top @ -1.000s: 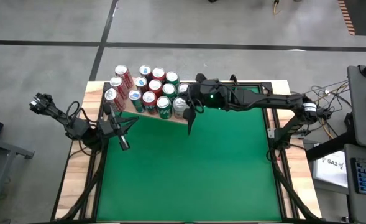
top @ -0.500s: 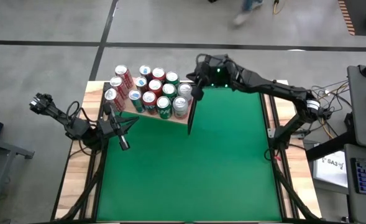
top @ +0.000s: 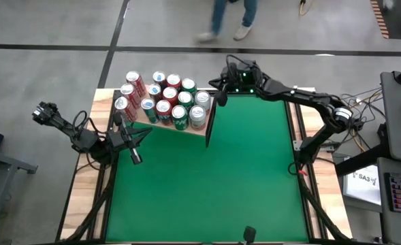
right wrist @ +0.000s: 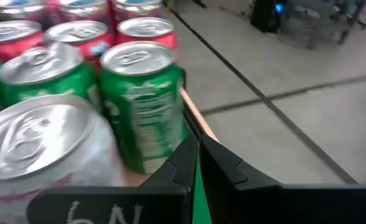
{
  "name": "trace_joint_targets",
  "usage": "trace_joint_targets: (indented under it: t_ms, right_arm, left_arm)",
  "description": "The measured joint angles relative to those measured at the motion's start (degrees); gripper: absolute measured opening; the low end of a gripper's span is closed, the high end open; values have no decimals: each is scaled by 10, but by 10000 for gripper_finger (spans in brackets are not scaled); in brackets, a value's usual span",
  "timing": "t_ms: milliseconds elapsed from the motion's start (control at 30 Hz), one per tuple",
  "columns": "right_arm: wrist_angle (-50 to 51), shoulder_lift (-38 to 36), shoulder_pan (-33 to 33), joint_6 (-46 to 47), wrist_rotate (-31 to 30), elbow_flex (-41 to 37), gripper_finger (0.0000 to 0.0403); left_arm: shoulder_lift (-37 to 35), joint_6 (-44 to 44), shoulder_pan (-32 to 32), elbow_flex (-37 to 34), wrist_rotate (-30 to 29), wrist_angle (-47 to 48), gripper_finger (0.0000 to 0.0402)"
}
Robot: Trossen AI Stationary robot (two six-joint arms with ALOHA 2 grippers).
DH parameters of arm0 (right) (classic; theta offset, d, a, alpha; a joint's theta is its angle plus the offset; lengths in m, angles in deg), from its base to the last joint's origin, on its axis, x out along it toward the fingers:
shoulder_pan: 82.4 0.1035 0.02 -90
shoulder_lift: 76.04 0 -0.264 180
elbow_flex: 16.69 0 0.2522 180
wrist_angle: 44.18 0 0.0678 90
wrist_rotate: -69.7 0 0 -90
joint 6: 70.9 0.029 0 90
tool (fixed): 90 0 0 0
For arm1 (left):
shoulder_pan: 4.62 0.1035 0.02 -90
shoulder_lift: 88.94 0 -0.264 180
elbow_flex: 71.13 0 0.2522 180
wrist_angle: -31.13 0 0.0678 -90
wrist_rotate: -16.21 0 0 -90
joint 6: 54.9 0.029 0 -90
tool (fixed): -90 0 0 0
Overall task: Place canned beverage on shelf
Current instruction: Put the green soda can on the shelf aligned with the other green soda can, then return to Home Position
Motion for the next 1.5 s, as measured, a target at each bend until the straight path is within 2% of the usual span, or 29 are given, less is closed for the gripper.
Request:
trace_joint_targets:
  t_ms: [167, 333, 700, 1300, 1500]
  right_arm:
    - [-113, 0, 2, 18, 14, -65, 12]
    - [-185, 0, 2, 44, 49, -104, 12]
    - [-190, 0, 36, 50, 49, -108, 12]
    - [-187, 0, 50, 57, 49, -107, 12]
    - [-182, -23, 51, 56, 20, -107, 12]
  left_arm:
    - [0, 0, 0, 0, 0, 0, 0]
    - [0, 0, 0, 0, 0, 0, 0]
    - [0, 0, 0, 0, 0, 0, 0]
    - [0, 0, 0, 0, 0, 0, 0]
    - [0, -4, 0, 0, 0, 0, 0]
